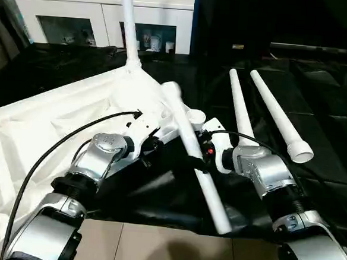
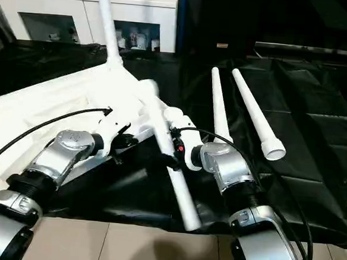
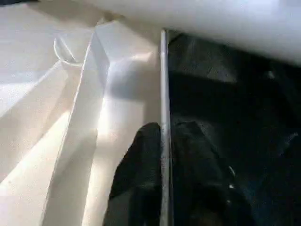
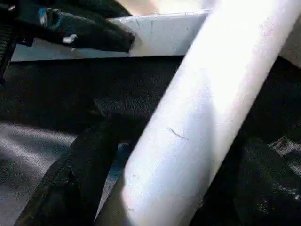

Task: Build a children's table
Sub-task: Insert table leg to table base

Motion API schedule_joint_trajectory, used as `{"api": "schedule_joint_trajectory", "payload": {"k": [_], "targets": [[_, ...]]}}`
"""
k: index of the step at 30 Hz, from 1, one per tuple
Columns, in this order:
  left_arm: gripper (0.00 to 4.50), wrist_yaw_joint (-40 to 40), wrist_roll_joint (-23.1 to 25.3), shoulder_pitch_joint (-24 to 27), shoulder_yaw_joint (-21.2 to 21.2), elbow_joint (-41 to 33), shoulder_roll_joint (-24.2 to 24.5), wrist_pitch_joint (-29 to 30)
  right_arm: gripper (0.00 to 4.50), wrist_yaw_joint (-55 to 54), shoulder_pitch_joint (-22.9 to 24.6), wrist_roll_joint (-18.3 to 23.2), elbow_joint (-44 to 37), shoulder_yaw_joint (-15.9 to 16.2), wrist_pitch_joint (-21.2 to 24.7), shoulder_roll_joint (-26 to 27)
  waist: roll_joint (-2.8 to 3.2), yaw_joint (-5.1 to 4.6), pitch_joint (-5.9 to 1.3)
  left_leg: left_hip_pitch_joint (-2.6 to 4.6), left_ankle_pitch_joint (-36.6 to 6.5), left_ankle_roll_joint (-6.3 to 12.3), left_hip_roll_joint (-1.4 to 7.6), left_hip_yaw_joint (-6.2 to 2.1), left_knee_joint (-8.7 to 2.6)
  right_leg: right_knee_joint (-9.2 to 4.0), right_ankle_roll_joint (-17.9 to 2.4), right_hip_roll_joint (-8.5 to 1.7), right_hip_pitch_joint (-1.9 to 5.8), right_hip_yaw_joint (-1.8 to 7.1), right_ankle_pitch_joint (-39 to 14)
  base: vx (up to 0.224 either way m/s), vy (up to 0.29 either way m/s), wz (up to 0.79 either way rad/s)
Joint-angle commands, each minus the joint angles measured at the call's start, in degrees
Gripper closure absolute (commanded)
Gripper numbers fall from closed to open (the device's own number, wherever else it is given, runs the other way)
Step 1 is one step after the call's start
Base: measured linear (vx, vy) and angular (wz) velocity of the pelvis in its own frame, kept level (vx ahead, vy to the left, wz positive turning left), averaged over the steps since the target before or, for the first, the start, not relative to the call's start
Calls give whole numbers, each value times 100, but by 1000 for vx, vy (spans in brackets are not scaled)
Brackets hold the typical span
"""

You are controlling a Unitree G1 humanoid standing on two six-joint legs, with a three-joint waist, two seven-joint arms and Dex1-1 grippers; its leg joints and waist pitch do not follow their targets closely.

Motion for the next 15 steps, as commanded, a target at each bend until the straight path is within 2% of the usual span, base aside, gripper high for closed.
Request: {"api": "schedule_joint_trajectory", "payload": {"k": [1, 5, 6, 8, 9, 10, 11, 12, 13, 14, 15], "targets": [[355, -160, -79, 8, 109, -157, 133, -227, 137, -193, 85, 19, 55, -112, -3, 68, -56, 56, -397, -52, -320, 338, 163, -33, -273, -349, -1136, -355, 433, 305, -336, 0, 0, 0], [350, -353, -148, 80, 145, -320, 299, -552, 158, -393, 108, 233, 79, -341, -1, 179, -62, 62, -401, -44, -285, 347, 170, -23, -268, -311, -1227, -355, 428, 307, -130, 0, 0, 0], [330, -443, -166, 106, 146, -353, 356, -635, 167, -440, 107, 289, 105, -425, -16, 214, -60, 68, -400, -41, -296, 346, 172, -23, -270, -312, -1227, -361, 432, 309, -144, 0, 0, 0], [305, -586, -343, 169, 305, -489, 466, -640, 175, -604, 94, 452, 173, -685, -51, 299, -3, 93, -404, -42, -279, 314, 172, -25, -268, -298, -1229, -363, 425, 310, -157, 0, 0, 0], [310, -619, -435, 191, 397, -554, 504, -590, 180, -669, 89, 519, 198, -809, -62, 338, -24, 85, -409, -43, -273, 284, 168, -17, -265, -291, -1252, -355, 427, 310, -64, 0, 0, 0], [302, -594, -798, 234, 742, -846, 487, -157, 198, -789, 106, 670, 221, -1064, -85, 401, 25, 87, -414, -38, -286, 219, 190, -20, -267, -260, -1310, -381, 432, 318, 16, 0, 0, 0], [282, -591, -855, 240, 796, -892, 483, -88, 203, -806, 109, 692, 223, -1104, -88, 411, 4, 93, -425, -27, -271, 194, 182, -18, -257, -263, -1366, -362, 420, 310, 112, 0, 0, 0], [266, -556, -1210, 288, 1084, -1206, 416, 295, 206, -869, 140, 871, 209, -1327, -77, 468, 32, 97, -430, -22, -248, 188, 176, -16, -250, -246, -1398, -351, 416, 310, 204, 0, 0, 0], [266, -526, -1371, 317, 1199, -1370, 382, 486, 206, -904, 157, 957, 195, -1426, -77, 490, 50, 97, -415, -31, -320, 179, 179, -13, -249, -250, -1472, -354, 415, 313, 303, 0, 0, 0], [261, -438, -1637, 376, 1373, -1658, 315, 847, 230, -955, 191, 1114, 157, -1597, -100, 526, 59, 108, -414, -16, -408, 174, 183, -12, -254, -252, -1518, -347, 412, 303, 286, 0, 0, 0], [260, -388, -1743, 406, 1433, -1779, 281, 1044, 230, -989, 205, 1187, 120, -1682, -102, 545, 59, 108, -415, -15, -450, 164, 189, -7, -254, -248, -1533, -350, 415, 305, 276, 0, 0, 0]]}}
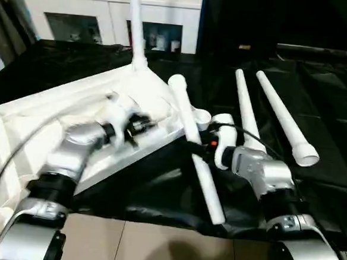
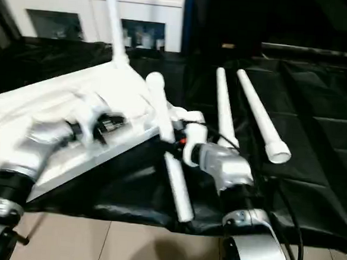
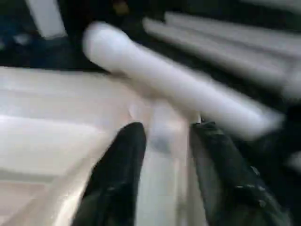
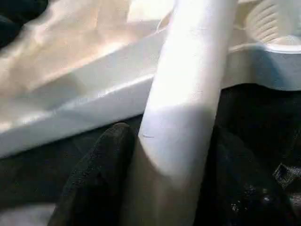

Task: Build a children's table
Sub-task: Insert table leg to table base

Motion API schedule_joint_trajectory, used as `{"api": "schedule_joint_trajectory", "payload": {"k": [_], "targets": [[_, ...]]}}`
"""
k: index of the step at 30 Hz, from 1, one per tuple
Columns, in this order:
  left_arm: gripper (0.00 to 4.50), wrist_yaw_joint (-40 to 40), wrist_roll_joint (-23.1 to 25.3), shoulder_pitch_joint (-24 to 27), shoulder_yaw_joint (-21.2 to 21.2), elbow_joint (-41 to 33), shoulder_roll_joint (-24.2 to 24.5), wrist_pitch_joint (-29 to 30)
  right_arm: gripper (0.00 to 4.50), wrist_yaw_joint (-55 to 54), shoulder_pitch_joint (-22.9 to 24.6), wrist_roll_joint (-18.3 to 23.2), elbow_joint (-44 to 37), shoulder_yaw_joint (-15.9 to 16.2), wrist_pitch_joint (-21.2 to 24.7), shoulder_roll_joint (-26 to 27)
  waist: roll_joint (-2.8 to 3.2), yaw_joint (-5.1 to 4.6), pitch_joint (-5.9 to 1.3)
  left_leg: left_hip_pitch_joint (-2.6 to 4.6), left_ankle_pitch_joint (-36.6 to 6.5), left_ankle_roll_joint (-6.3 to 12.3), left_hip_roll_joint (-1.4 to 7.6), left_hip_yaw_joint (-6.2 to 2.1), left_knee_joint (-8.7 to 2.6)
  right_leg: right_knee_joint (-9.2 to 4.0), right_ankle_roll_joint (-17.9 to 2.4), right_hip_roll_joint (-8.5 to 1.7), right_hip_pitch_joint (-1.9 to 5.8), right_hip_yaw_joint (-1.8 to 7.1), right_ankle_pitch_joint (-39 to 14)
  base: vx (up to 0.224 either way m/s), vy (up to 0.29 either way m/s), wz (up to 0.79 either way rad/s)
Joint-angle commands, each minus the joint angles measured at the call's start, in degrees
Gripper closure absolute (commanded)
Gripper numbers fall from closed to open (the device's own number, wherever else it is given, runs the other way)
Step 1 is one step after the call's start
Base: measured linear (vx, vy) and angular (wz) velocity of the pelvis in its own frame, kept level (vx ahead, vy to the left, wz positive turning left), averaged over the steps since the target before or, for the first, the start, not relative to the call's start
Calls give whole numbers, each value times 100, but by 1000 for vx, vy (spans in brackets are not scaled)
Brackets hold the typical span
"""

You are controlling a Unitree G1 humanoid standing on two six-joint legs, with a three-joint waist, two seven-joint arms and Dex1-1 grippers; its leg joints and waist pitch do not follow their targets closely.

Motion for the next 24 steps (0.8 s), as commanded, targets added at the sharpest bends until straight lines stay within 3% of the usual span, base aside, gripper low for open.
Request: {"api": "schedule_joint_trajectory", "payload": {"k": [1, 5, 6, 7, 11, 13, 16, 17, 21, 24], "targets": [[252, 154, -430, 112, 201, -450, -116, 704, 238, -146, 43, 297, -139, -302, -60, 67, 85, 10, -410, -11, -519, 150, 182, -9, -283, -266, -1538, -333, 426, 303, 230, 0, 0, 0], [221, 478, -1224, 160, 583, -839, -494, 1886, 260, -337, 12, 713, -312, -812, -198, 198, 65, 2, -394, -28, -606, 175, 158, -8, -286, -316, -1434, -333, 444, 292, -132, 0, 0, 0], [216, 478, -1224, 160, 583, -839, -494, 1886, 265, -337, 12, 713, -312, -812, -198, 198, 58, 12, -398, -16, -588, 183, 150, -3, -280, -331, -1420, -335, 435, 300, -204, 0, 0, 0], [205, 552, -1496, 175, 681, -958, -648, 2281, 271, -445, -52, 913, -326, -1063, -304, 274, 42, -8, -390, -28, -614, 193, 141, 3, -284, -341, -1372, -318, 435, 301, -292, 0, 0, 0], [172, 599, -1728, 293, 533, -1127, -1056, 2889, 288, -724, -330, 1575, -433, -1731, -572, 564, 32, -29, -394, -31, -552, 254, 151, -7, -292, -356, -1345, -327, 438, 301, -379, 0, 0, 0], [154, 650, -1887, 347, 478, -1282, -1239, 3130, 291, -815, -426, 1768, -592, -1853, -687, 723, -1, -44, -389, -56, -429, 354, 135, -9, -283, -365, -1300, -304, 440, 289, -335, 0, 0, 0], [136, 725, -2140, 404, 478, -1545, -1367, 3478, 292, -887, -484, 1910, -722, -1925, -715, 864, 33, -53, -407, -67, -225, 454, 128, -16, -261, -340, -1309, -302, 439, 280, -174, 0, 0, 0], [113, 739, -2177, 441, 405, -1639, -1399, 3575, 292, -902, -507, 1978, -774, -1944, -739, 941, 3, -63, -398, -71, -202, 486, 131, -11, -262, -349, -1303, -303, 440, 283, -149, 0, 0, 0], [95, 737, -2203, 498, 283, -1733, -1446, 3669, 293, -922, -544, 2061, -819, -1971, -820, 1066, 24, -65, -394, -59, -303, 437, 137, -10, -274, -374, -1221, -303, 437, 278, -419, 0, 0, 0], [66, 751, -2362, 617, 191, -2001, -1668, 3999, 293, -978, -687, 2194, -743, -2034, -996, 1292, 4, -69, -385, -66, -339, 385, 150, -9, -287, -375, -1192, -311, 433, 283, -514, 0, 0, 0]]}}
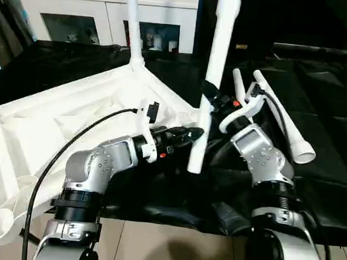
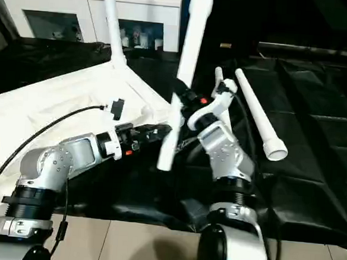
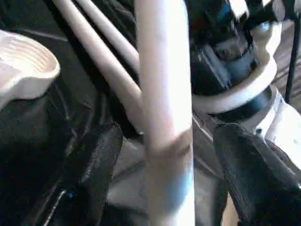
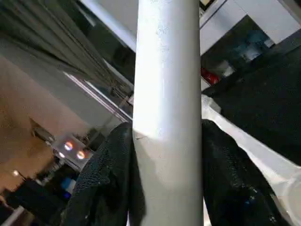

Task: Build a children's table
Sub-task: Insert table leg to table base

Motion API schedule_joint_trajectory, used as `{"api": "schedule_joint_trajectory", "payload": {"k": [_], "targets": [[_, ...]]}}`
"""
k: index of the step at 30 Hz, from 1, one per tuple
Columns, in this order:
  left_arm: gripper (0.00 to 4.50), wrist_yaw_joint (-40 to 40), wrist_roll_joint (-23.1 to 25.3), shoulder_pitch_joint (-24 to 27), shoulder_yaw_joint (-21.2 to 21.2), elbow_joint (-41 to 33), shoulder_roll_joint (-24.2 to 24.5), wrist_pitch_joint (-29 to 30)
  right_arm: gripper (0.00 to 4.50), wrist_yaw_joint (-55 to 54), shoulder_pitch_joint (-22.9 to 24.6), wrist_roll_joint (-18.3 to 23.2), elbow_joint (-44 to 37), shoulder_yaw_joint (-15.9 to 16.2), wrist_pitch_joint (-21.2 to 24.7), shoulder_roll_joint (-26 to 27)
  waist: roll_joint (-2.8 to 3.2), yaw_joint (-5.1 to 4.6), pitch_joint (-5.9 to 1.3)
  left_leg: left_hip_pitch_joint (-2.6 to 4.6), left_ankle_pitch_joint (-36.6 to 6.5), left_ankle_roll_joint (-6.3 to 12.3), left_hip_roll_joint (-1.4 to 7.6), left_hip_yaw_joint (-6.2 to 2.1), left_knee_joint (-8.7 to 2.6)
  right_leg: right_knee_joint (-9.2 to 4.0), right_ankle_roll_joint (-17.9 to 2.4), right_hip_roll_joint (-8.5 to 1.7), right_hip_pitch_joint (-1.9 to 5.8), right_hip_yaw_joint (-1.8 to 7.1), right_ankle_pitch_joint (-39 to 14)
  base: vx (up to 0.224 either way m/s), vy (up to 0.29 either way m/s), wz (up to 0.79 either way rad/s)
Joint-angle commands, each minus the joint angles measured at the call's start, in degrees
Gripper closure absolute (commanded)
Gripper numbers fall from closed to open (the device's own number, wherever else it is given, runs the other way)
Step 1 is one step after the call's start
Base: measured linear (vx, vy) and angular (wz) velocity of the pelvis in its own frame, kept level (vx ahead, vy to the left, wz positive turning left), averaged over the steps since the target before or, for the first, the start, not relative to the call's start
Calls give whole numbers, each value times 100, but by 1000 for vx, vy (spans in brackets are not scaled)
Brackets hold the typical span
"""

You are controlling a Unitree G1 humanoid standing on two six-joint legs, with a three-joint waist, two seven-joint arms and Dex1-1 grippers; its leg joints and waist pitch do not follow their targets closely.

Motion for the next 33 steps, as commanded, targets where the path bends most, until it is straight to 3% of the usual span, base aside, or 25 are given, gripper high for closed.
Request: {"api": "schedule_joint_trajectory", "payload": {"k": [1, 3, 5, 8, 9, 10, 13, 22, 30, 33], "targets": [[62, 58, -145, 38, -71, -193, -92, 188, 293, -38, -223, 149, -56, -22, -126, 65, -8, 12, -395, -11, -341, 371, 137, -4, -322, -371, -1196, -312, 425, 282, -542, 0, 0, 0], [38, 82, -370, 106, -67, -387, -232, 383, 293, -48, -290, 199, -1, -27, -197, 119, -5, 17, -398, -13, -279, 393, 141, -8, -314, -370, -1225, -299, 418, 284, -410, 0, 0, 0], [28, 71, -273, 210, -333, -512, -169, 397, 293, -128, -348, 323, -9, -116, -239, 163, 17, 18, -400, -23, -286, 421, 139, -19, -316, -360, -1183, -308, 429, 279, -418, 0, 0, 0], [6, 98, -197, 236, -394, -508, -158, 345, 293, -150, -367, 370, -18, -149, -252, 164, 5, 17, -399, -27, -227, 411, 124, -12, -310, -365, -1112, -295, 431, 279, -415, 0, 0, 0], [6, 163, -178, 209, -326, -452, -181, 309, 293, -187, -385, 402, -11, -186, -270, 153, 52, 24, -406, -21, -203, 397, 123, -17, -302, -355, -1113, -295, 426, 278, -384, 0, 0, 0], [6, 210, -176, 179, -253, -409, -202, 279, 293, -198, -392, 419, -7, -209, -284, 141, 28, 20, -409, -19, -219, 395, 127, -11, -299, -365, -1101, -290, 424, 276, -365, 0, 0, 0], [43, 322, -269, 109, -39, -374, -243, 383, 293, -249, -410, 521, 9, -285, -313, 118, 27, 34, -408, -23, -243, 371, 122, -13, -300, -359, -1115, -287, 432, 274, -358, 0, 0, 0], [100, 476, -298, 48, 47, -293, -345, 230, 293, -352, -510, 525, 161, -325, -371, 65, 33, 32, -412, -32, -240, 382, 111, -15, -288, -365, -1118, -285, 438, 268, -337, 0, 0, 0], [179, 543, -386, 55, 146, -330, -422, 231, 293, -400, -557, 525, 296, -247, -441, 53, 37, 44, -420, -29, -199, 409, 117, -16, -280, -350, -1139, -287, 435, 267, -278, 0, 0, 0], [187, 559, -420, 50, 175, -334, -439, 209, 293, -403, -583, 526, 330, -256, -453, 40, 34, 42, -421, -33, -201, 417, 113, -16, -276, -347, -1146, -288, 442, 266, -268, 0, 0, 0]]}}
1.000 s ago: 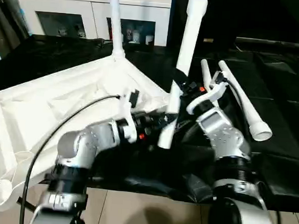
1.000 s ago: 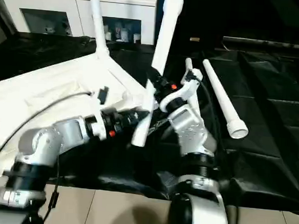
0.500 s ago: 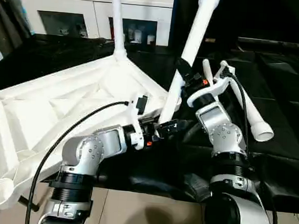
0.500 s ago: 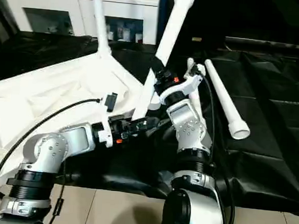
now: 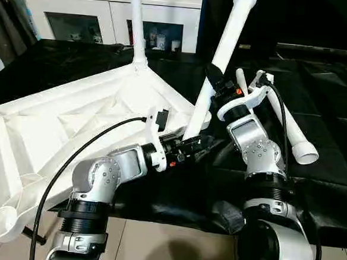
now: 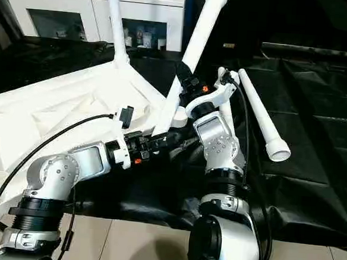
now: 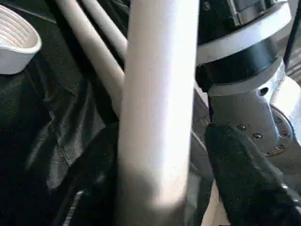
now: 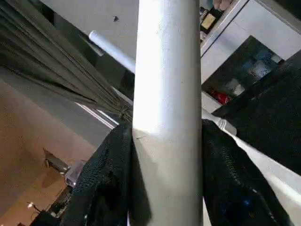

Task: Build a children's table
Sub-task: Insert table leg to table base

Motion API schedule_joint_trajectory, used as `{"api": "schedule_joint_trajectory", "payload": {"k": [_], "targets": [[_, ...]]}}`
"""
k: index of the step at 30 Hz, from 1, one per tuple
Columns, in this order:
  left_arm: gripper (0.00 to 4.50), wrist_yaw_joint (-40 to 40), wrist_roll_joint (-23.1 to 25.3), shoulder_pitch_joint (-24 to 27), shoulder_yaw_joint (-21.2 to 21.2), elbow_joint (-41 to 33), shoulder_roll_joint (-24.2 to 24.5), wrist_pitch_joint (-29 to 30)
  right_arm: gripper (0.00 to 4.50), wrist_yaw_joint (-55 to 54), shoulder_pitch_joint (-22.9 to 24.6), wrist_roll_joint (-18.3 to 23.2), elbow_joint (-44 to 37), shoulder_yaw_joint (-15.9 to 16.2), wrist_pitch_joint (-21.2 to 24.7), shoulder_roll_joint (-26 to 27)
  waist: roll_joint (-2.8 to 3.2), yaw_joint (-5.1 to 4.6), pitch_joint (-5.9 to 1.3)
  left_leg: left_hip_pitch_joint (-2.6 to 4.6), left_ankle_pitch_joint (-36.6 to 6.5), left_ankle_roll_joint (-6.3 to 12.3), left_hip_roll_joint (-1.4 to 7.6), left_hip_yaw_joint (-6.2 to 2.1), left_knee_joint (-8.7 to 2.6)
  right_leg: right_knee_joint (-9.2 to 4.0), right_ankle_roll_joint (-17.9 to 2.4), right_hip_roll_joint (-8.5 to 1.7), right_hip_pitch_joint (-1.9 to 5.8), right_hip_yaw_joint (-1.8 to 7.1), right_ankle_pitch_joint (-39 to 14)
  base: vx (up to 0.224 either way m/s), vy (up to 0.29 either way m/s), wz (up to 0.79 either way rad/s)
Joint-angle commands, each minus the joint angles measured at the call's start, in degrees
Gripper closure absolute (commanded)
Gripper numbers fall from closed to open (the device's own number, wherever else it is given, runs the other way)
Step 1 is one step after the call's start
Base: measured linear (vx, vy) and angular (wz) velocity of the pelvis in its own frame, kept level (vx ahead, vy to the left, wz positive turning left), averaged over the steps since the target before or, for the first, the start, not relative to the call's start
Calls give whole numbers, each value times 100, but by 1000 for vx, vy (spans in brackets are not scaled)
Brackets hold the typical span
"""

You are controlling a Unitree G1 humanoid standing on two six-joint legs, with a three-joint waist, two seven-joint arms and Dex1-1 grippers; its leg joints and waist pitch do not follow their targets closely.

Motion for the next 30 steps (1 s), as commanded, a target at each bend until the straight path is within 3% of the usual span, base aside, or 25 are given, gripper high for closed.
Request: {"api": "schedule_joint_trajectory", "payload": {"k": [1, 5, 7, 10, 13, 15, 16, 17, 19, 22, 23, 24, 26, 27, 30], "targets": [[199, -6, -176, -136, 15, -27, -61, -46, 293, -53, -126, 26, 57, 15, -125, -4, 14, 10, -434, -7, -178, 427, 114, -13, -297, -336, -1173, -291, 447, 271, -267, 0, 0, 0], [229, 1, -221, -171, 65, -21, -44, -55, 293, -72, -144, 18, 84, 41, -108, -22, 15, 11, -432, -6, -159, 456, 115, -12, -293, -330, -1194, -281, 438, 268, -233, 0, 0, 0], [249, 11, -202, -188, 70, -29, -20, -49, 237, -76, -155, 17, 109, 55, -116, -27, 26, 21, -438, -7, -133, 461, 117, -17, -289, -326, -1200, -291, 441, 269, -202, 0, 0, 0], [272, -19, -182, -201, 74, -102, 91, -23, 206, -15, -182, 139, 173, -34, -177, 2, 64, 34, -440, -5, -174, 433, 113, -22, -286, -318, -1218, -291, 439, 263, -215, 0, 0, 0], [304, -156, -144, -249, 72, -191, 365, -35, 181, -17, -160, 181, 174, -54, -212, -26, 62, 27, -441, 1, -248, 414, 112, -28, -294, -317, -1223, -284, 442, 258, -224, 0, 0, 0], [305, -391, -57, -311, -11, -264, 731, -66, 164, -6, -116, 195, 141, -64, -196, -86, 116, 28, -435, 0, -224, 407, 99, -29, -281, -317, -1221, -285, 437, 258, -205, 0, 0, 0], [305, -512, -28, -325, -67, -309, 882, -72, 164, -3, -96, 200, 124, -70, -186, -114, 106, 26, -444, -3, -204, 421, 94, -37, -286, -304, -1212, -281, 446, 254, -199, 0, 0, 0], [311, -792, -24, -355, -140, -405, 1190, -80, 148, 20, -42, 199, 82, -76, -146, -206, 156, 26, -446, 9, -168, 412, 93, -45, -279, -291, -1215, -275, 432, 248, -171, 0, 0, 0], [312, -898, -53, -374, -140, -438, 1308, -63, 130, 55, 1, 179, 44, -53, -105, -274, 138, 17, -439, 11, -146, 416, 89, -32, -272, -287, -1253, -268, 432, 252, -128, 0, 0, 0], [312, -1129, -61, -437, -148, -450, 1599, -77, 115, 276, 147, 31, -60, 109, 47, -564, 179, 47, -451, 22, -63, 417, 97, -33, -252, -265, -1299, -266, 425, 254, -9, 0, 0, 0], [312, -1180, -18, -475, -152, -396, 1724, -135, 103, 503, 249, -134, -141, 289, 82, -772, 141, 46, -449, 21, -72, 417, 94, -27, -250, -263, -1332, -260, 424, 256, 56, 0, 0, 0], [312, -1186, -1, -498, -142, -362, 1771, -150, 86, 616, 294, -205, -186, 372, 97, -866, 156, 60, -448, 24, -96, 406, 96, -35, -251, -256, -1342, -262, 430, 251, 36, 0, 0, 0], [312, -1220, 24, -575, -118, -246, 1930, -195, 73, 993, 439, -446, -342, 666, 125, -1175, 163, 85, -445, 37, -180, 367, 95, -26, -241, -267, -1284, -263, 426, 263, -27, 0, 0, 0], [312, -1298, 34, -648, -121, -128, 2101, -238, 64, 1418, 580, -654, -522, 982, 158, -1493, 154, 78, -438, 6, -182, 357, 81, -34, -241, -265, -1278, -261, 445, 259, -57, 0, 0, 0], [312, -1408, 45, -733, -120, -6, 2274, -271, 44, 1842, 707, -1065, -636, 1422, -17, -1906, 141, 105, -447, -8, -165, 324, 76, -40, -229, -261, -1231, -273, 467, 262, -50, 0, 0, 0]]}}
